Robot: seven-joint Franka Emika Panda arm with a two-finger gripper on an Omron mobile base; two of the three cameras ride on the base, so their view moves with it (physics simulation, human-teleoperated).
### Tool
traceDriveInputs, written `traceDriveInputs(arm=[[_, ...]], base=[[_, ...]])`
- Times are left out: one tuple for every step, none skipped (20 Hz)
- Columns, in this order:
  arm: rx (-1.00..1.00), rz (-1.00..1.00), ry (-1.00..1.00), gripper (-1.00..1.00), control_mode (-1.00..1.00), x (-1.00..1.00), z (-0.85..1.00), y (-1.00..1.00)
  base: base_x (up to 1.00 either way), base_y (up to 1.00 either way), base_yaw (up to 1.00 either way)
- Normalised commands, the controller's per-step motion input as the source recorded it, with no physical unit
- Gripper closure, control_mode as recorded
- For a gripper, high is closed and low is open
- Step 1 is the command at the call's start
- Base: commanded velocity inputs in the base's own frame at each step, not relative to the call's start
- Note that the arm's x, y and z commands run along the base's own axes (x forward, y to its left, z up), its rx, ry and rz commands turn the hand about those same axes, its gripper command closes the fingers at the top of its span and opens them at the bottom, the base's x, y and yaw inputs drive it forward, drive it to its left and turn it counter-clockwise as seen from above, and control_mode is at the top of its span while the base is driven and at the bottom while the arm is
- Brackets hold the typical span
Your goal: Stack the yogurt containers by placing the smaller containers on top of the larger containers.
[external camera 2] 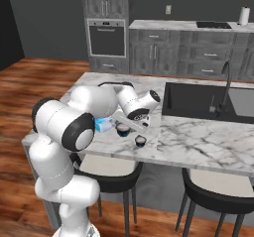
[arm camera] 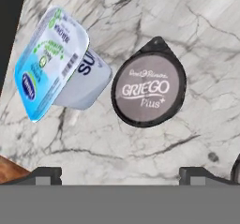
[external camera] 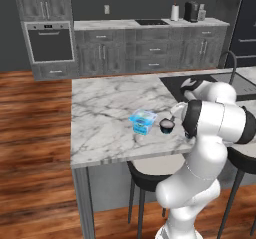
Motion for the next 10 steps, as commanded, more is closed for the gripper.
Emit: traceDriveInputs(arm=[[0.0, 0.0, 0.01, -1.0, -1.0, 0.09, -0.14, 0.0], [0.0, 0.0, 0.01, -1.0, -1.0, 0.14, -0.13, 0.0], [0.0, 0.0, 0.01, -1.0, -1.0, 0.16, -0.13, 0.0], [0.0, 0.0, 0.0, -1.0, -1.0, 0.19, -0.11, 0.0], [0.0, 0.0, 0.0, -1.0, -1.0, 0.21, -0.09, 0.0], [0.0, 0.01, 0.0, -1.0, -1.0, 0.23, -0.09, 0.0], [0.0, 0.02, 0.0, -1.0, -1.0, 0.21, -0.08, 0.0], [0.0, 0.03, 0.0, -1.0, -1.0, 0.21, -0.09, 0.0], [0.0, 0.03, 0.0, -1.0, -1.0, 0.21, -0.09, 0.0], [0.0, 0.04, 0.0, -1.0, -1.0, 0.23, -0.07, 0.0]], base=[[0.0, 0.0, 0.0], [0.0, 0.0, 0.0], [0.0, 0.0, 0.0], [0.0, 0.0, 0.0], [0.0, 0.0, 0.0], [0.0, 0.0, 0.0], [0.0, 0.0, 0.0], [0.0, 0.0, 0.0], [0.0, 0.0, 0.0], [0.0, 0.0, 0.0]])
